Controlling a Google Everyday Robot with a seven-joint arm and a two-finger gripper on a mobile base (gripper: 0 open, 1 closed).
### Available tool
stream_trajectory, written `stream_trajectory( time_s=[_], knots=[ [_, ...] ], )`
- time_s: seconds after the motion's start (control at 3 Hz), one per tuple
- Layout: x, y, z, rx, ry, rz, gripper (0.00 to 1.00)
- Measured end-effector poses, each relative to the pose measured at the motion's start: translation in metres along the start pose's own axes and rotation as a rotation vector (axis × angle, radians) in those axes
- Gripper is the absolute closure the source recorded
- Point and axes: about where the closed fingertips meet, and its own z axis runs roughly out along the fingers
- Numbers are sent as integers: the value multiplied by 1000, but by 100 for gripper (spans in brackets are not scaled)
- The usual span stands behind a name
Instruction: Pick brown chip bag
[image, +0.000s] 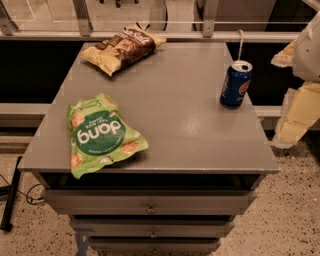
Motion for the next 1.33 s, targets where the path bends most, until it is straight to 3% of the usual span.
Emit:
stream_trajectory(
  time_s=[0.33,0.67,1.33],
  knots=[
    [-4,-3,-1,17,-13,-4,0],
    [-38,-34,14,64,-99,-32,0],
    [-142,-137,62,236,-323,-114,0]
  ],
)
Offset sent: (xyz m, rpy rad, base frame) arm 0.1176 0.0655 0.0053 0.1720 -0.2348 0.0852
